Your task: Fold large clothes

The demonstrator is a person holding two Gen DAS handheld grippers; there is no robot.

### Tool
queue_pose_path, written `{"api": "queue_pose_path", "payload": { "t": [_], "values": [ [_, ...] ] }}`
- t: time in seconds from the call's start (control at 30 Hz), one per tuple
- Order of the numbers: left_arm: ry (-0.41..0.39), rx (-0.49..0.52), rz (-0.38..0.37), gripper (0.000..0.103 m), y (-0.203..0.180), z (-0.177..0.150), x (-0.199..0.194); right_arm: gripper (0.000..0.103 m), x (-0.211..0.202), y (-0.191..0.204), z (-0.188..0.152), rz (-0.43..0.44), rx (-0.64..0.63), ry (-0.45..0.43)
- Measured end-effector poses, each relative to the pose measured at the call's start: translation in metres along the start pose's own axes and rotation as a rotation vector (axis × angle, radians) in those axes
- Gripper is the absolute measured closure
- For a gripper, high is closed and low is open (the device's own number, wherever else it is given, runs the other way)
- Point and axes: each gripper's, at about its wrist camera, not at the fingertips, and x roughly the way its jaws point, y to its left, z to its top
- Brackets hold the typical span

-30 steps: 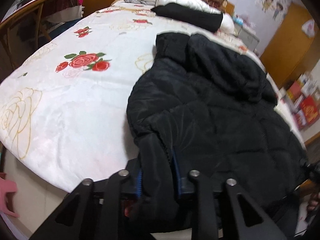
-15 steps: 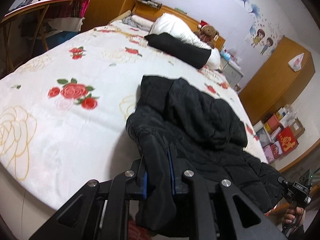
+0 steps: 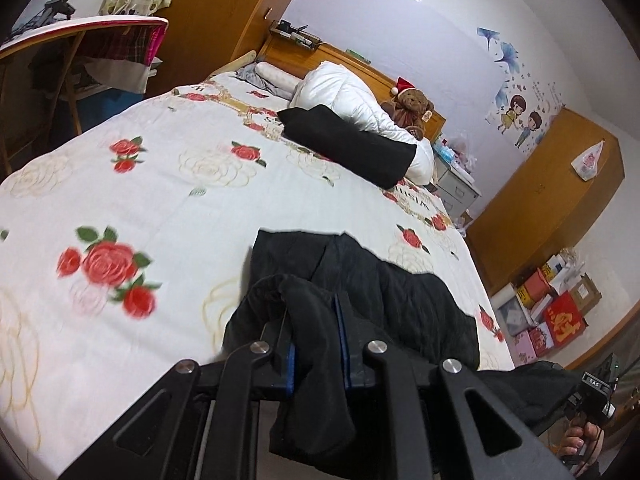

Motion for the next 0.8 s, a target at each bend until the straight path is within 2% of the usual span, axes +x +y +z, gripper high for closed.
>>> {"api": "queue_pose_path", "payload": {
  "t": [0.2,0.33,0.47,0.57,0.67,0.7,0.77,0.8],
  "values": [
    [0.027,-0.001,0.021,0.087,-0.006,0.042,0.066,0.091,0.058,0.001,0.047,-0.056,0.026,0.013],
    [0.081,0.004,0.065,0.087,-0.006,0.061,0.125,0.090,0.104,-0.010,0.071,-0.110,0.052,0.051],
    [0.150,0.011,0.108,0.086,-0.002,0.066,0.184,0.088,0.156,-0.029,0.084,-0.178,0.095,0.120],
    [0.202,0.006,0.123,0.082,0.002,0.063,0.216,0.083,0.182,-0.048,0.087,-0.188,0.162,0.160],
    [0.232,-0.020,0.097,0.080,0.007,0.064,0.226,0.074,0.181,-0.055,0.089,-0.147,0.205,0.164],
    [0.228,-0.026,0.075,0.078,0.008,0.066,0.223,0.068,0.176,-0.054,0.090,-0.125,0.202,0.156],
    [0.219,-0.041,0.026,0.070,0.011,0.069,0.213,0.045,0.159,-0.049,0.093,-0.059,0.184,0.126],
    [0.214,-0.051,0.005,0.067,0.012,0.072,0.208,0.029,0.153,-0.045,0.096,-0.036,0.177,0.104]
  ]
}}
